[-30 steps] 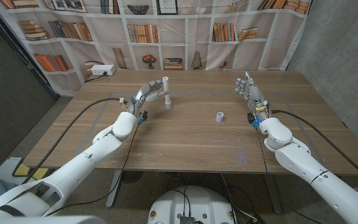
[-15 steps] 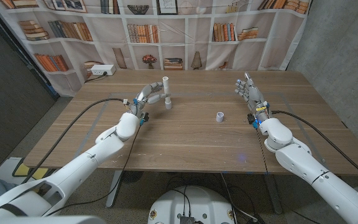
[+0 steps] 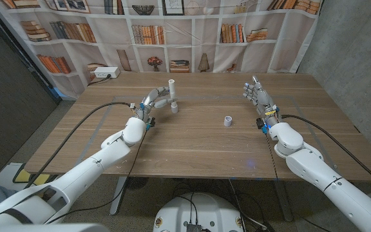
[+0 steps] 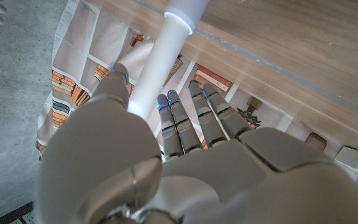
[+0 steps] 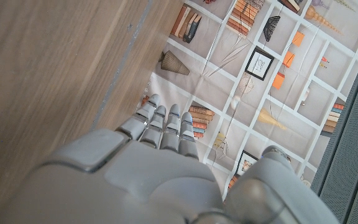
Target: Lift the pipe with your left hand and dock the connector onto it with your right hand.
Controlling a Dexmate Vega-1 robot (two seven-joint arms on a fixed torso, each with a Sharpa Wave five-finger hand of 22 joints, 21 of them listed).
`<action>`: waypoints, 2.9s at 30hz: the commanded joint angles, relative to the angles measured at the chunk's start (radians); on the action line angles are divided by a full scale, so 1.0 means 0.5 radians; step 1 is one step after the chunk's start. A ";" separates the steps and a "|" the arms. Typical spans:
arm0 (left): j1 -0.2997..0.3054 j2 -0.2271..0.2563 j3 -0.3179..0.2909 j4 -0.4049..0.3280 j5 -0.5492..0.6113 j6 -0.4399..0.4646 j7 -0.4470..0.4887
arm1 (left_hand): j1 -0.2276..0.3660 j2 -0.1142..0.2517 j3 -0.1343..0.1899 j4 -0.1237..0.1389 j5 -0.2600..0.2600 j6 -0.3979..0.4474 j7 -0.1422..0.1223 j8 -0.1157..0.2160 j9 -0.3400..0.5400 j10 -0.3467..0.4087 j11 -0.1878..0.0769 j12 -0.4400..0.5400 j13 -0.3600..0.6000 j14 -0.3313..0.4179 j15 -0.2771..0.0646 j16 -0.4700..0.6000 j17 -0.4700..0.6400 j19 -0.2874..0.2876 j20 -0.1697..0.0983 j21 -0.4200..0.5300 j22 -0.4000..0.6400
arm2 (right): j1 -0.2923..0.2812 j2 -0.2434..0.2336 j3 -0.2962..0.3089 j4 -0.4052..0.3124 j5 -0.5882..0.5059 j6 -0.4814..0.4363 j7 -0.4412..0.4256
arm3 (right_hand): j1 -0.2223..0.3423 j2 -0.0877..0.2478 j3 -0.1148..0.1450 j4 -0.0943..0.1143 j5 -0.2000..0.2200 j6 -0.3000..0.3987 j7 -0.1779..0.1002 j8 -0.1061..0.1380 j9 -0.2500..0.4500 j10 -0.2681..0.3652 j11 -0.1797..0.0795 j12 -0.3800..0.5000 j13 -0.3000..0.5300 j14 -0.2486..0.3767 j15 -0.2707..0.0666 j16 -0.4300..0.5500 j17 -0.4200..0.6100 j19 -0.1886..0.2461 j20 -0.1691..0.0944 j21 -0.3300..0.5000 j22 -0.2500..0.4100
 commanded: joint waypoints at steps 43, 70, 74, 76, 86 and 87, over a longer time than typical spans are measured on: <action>-0.031 -0.095 0.100 -0.004 0.058 0.259 0.141 | 0.145 0.396 0.292 0.128 -0.027 0.663 0.133 0.007 -0.005 0.605 0.161 -0.020 0.011 0.664 -0.194 0.013 -0.008 0.381 -0.109 0.181 0.006 | -0.013 -0.017 0.000 -0.010 0.018 -0.030 0.009 | 0.032 0.010 0.004 -0.023 -0.018 0.033 -0.016 0.011 0.003 0.040 0.006 0.010 0.005 0.034 -0.004 0.003 0.011 0.024 0.003 0.009 0.007; -0.027 0.031 0.082 -0.220 0.086 0.293 0.054 | 0.215 0.364 0.341 0.094 -0.057 0.806 0.192 0.059 0.103 0.843 0.129 0.019 0.095 0.969 -0.211 -0.007 -0.009 0.568 -0.134 0.249 -0.006 | -0.320 -0.261 0.089 -0.497 -0.527 -0.216 -0.342 | 0.575 0.124 0.176 -0.302 -0.064 0.212 -0.087 0.042 0.006 0.239 -0.106 0.043 0.003 0.270 -0.168 0.021 0.003 0.355 -0.122 0.070 0.005; -0.034 0.074 0.080 -0.212 0.073 0.190 -0.022 | 0.212 0.364 0.340 0.098 -0.058 0.806 0.189 0.062 0.113 0.835 0.132 0.014 0.103 0.961 -0.215 -0.018 -0.008 0.560 -0.132 0.244 -0.006 | -0.330 -0.277 0.079 -0.542 -0.623 -0.261 -0.358 | 0.680 0.122 0.198 -0.329 -0.069 0.275 -0.116 0.051 0.007 0.295 -0.128 0.051 0.002 0.323 -0.195 0.022 0.002 0.398 -0.144 0.071 0.007; -0.042 0.089 0.077 -0.188 0.049 0.118 -0.070 | 0.212 0.365 0.341 0.099 -0.058 0.806 0.189 0.063 0.117 0.829 0.139 0.011 0.106 0.957 -0.215 -0.023 -0.008 0.557 -0.132 0.243 -0.006 | -0.333 -0.289 0.075 -0.568 -0.655 -0.296 -0.354 | 0.712 0.125 0.206 -0.334 -0.070 0.287 -0.124 0.053 0.008 0.303 -0.123 0.051 0.002 0.325 -0.197 0.018 0.002 0.390 -0.145 0.065 0.007; -0.038 0.106 0.037 -0.104 0.006 -0.101 -0.142 | 0.208 0.367 0.341 0.106 -0.058 0.799 0.181 0.065 0.135 0.823 0.133 0.005 0.120 0.956 -0.216 -0.036 -0.005 0.547 -0.138 0.237 -0.005 | -0.287 -0.376 0.011 -0.724 -0.885 -0.603 -0.319 | 0.894 0.133 0.244 -0.345 -0.074 0.308 -0.155 0.039 0.011 0.319 -0.146 0.037 0.003 0.324 -0.218 0.005 0.005 0.356 -0.161 0.035 0.008; -0.034 0.109 0.032 -0.108 0.006 -0.106 -0.146 | 0.208 0.367 0.341 0.107 -0.058 0.797 0.180 0.065 0.136 0.822 0.136 0.004 0.121 0.957 -0.217 -0.036 -0.005 0.546 -0.139 0.237 -0.005 | -0.277 -0.384 0.003 -0.731 -0.898 -0.623 -0.306 | 0.912 0.135 0.248 -0.345 -0.074 0.313 -0.157 0.039 0.011 0.333 -0.149 0.040 0.003 0.328 -0.219 0.006 0.005 0.362 -0.163 0.036 0.008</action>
